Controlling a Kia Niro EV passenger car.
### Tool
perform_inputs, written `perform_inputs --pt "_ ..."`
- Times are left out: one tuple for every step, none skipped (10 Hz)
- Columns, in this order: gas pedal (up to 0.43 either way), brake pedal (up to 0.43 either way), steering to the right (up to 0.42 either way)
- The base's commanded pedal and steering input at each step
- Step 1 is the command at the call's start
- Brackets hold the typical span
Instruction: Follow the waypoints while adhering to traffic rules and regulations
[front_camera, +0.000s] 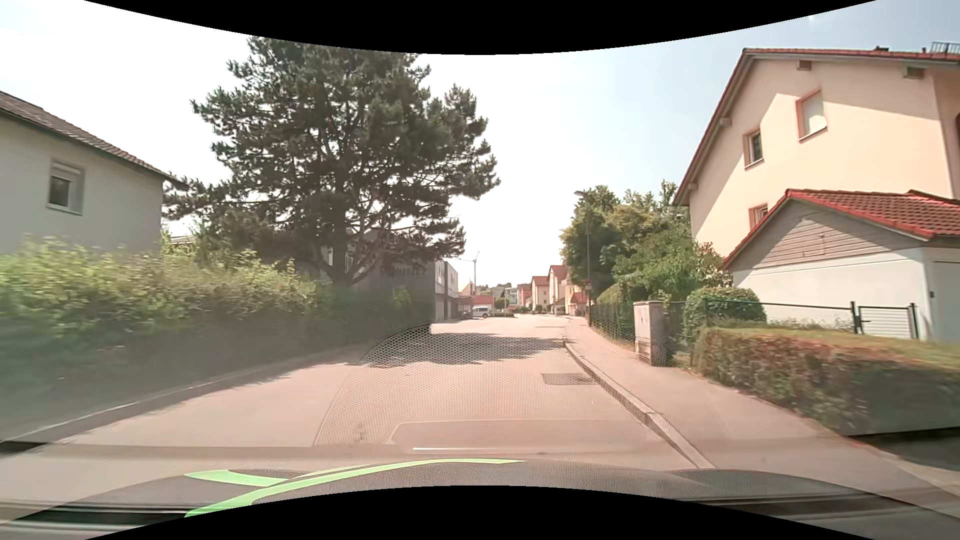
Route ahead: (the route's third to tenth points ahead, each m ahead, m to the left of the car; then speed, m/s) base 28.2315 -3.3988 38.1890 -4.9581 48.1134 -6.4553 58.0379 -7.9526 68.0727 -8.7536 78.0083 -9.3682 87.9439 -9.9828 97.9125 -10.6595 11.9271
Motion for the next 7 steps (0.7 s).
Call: perform_inputs --pt "0.087 0.000 0.046" --pt "0.087 0.000 0.046" --pt "0.087 0.000 0.043" --pt "0.087 0.000 0.041" --pt "0.087 0.000 0.039" --pt "0.087 0.000 0.037" --pt "0.087 0.000 0.036"
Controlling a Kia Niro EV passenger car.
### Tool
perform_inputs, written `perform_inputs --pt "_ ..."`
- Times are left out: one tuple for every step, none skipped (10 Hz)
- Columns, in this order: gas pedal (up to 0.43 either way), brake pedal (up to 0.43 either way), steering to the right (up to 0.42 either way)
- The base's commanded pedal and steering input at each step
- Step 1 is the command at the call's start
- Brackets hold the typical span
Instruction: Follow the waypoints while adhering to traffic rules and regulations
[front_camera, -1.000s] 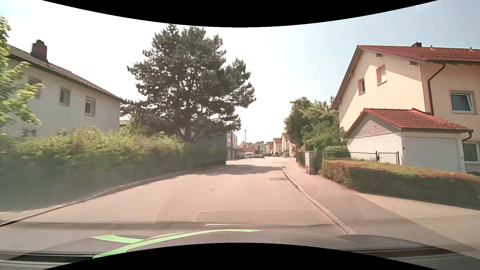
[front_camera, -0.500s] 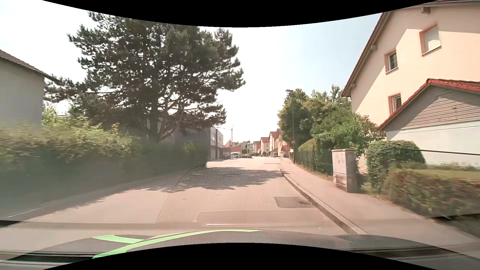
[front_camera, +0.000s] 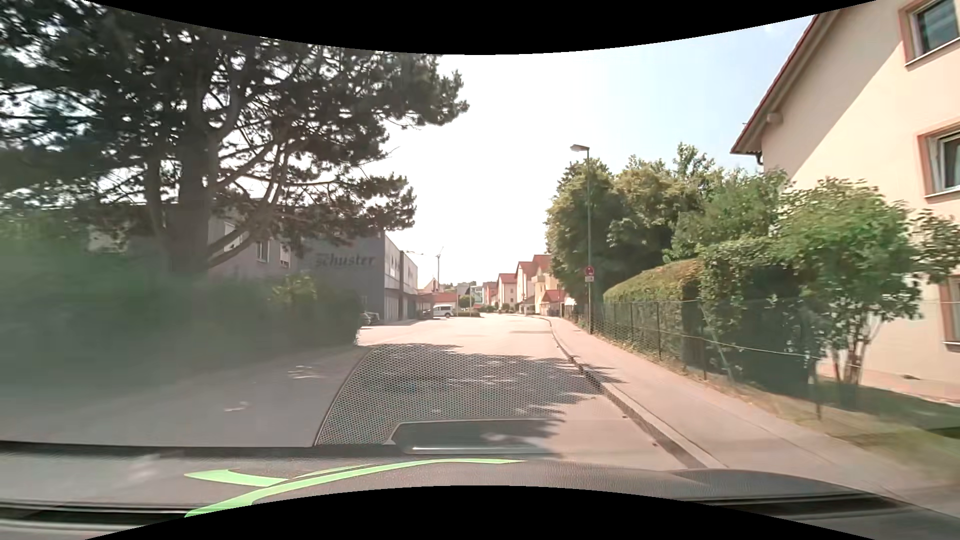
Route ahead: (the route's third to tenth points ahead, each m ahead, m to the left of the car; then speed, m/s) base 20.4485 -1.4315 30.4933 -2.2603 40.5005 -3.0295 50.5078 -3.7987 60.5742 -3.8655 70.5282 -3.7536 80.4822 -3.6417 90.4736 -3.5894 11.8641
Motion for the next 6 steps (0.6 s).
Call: perform_inputs --pt "0.087 0.000 0.035" --pt "0.087 0.000 0.035" --pt "0.087 0.000 0.035" --pt "0.087 0.000 0.035" --pt "0.087 0.000 0.035" --pt "0.087 0.000 0.034"
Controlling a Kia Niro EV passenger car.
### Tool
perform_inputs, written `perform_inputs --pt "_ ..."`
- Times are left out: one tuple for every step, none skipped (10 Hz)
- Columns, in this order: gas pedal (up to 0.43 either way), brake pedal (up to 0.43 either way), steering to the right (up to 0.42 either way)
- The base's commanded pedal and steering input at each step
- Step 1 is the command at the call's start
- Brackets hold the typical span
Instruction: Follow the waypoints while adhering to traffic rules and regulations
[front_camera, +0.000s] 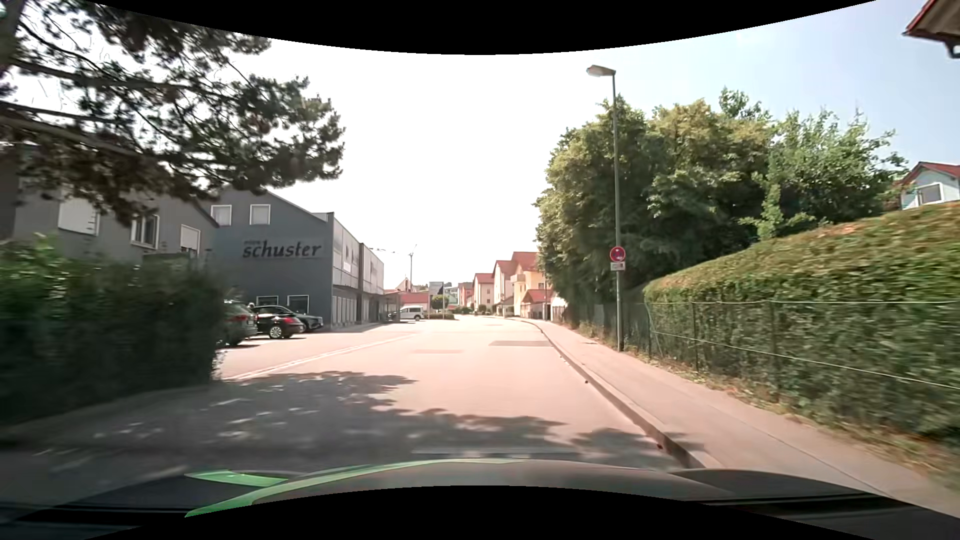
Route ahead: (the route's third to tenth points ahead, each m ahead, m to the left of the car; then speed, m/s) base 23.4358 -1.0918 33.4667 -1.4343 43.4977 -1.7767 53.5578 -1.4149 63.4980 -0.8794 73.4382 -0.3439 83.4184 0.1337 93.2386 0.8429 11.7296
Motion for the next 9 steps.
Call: perform_inputs --pt "0.087 0.000 0.034" --pt "0.087 0.000 0.033" --pt "0.087 0.000 0.033" --pt "0.087 0.000 0.032" --pt "0.087 0.000 0.031" --pt "0.087 0.000 0.029" --pt "0.087 0.000 0.027" --pt "0.087 0.000 0.027" --pt "0.087 0.000 0.024"
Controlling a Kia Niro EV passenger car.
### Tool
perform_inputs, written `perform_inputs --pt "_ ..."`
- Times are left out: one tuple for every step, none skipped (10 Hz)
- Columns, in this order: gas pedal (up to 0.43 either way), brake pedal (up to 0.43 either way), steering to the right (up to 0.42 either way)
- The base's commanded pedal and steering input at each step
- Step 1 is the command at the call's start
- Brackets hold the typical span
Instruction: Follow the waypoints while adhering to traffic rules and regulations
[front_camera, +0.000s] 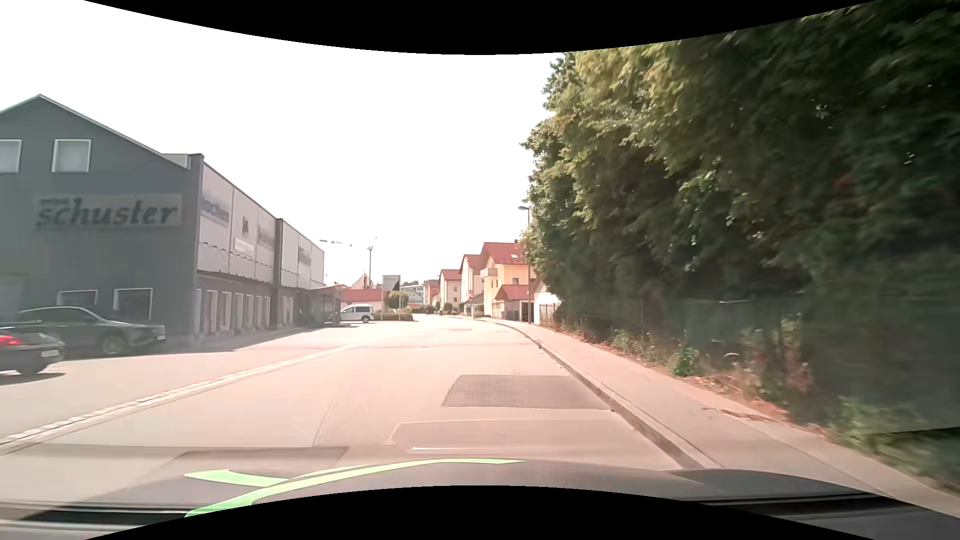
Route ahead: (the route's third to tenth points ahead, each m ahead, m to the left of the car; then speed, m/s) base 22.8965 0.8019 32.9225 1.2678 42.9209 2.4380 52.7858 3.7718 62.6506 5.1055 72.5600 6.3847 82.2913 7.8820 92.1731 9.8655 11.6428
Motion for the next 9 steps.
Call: perform_inputs --pt "0.087 0.000 0.018" --pt "0.087 0.000 0.013" --pt "0.087 0.000 0.008" --pt "0.087 0.000 0.006" --pt "0.087 0.000 0.006" --pt "0.087 0.000 0.005" --pt "0.087 0.000 0.003" --pt "0.087 0.000 0.001" --pt "0.087 0.000 0.000"
